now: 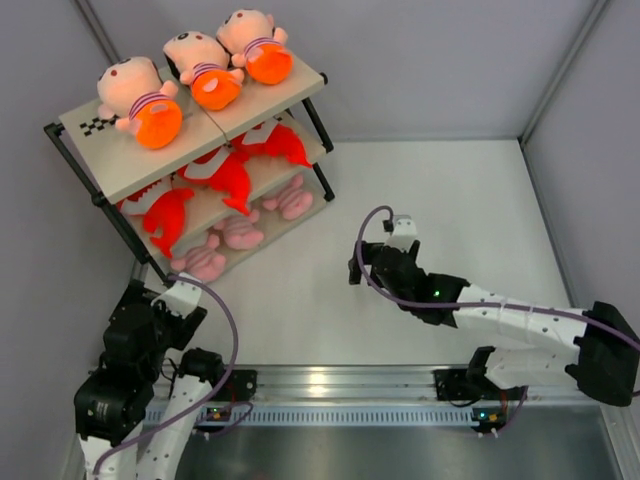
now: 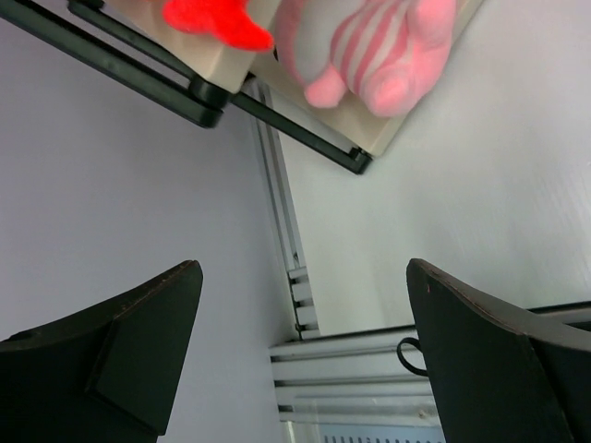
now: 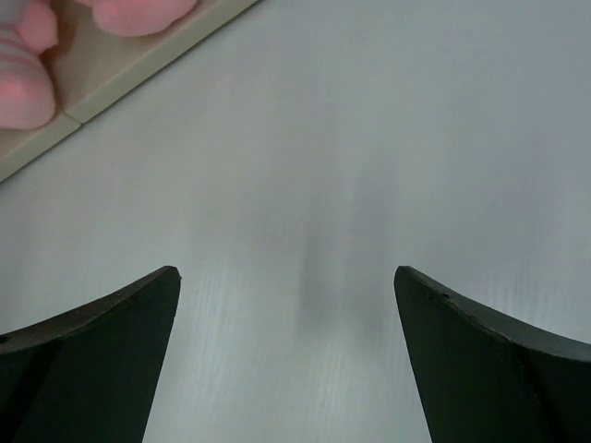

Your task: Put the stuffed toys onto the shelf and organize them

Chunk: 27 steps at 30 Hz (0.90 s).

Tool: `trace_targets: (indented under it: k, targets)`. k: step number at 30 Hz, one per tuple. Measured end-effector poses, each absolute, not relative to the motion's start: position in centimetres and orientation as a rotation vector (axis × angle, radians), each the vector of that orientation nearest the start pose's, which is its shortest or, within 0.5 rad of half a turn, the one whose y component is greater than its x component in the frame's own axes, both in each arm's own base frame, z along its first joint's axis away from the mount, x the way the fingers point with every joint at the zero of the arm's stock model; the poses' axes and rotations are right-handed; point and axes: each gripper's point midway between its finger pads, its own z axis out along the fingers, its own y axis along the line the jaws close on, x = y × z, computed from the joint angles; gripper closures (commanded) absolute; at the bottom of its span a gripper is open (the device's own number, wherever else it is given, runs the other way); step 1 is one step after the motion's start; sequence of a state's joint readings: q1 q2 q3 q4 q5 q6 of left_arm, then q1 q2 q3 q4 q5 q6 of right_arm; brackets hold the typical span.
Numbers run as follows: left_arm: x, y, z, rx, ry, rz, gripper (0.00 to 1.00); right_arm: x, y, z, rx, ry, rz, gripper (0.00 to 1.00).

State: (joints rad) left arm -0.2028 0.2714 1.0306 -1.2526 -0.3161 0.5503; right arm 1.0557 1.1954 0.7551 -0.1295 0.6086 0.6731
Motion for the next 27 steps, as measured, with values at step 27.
trace_targets:
  k: [27]
  targets:
    - [11.0, 8.0, 15.9, 0.204, 2.22, 0.628, 0.02, 25.4, 10.7, 15.7, 0.29, 1.946, 0.039, 0.01]
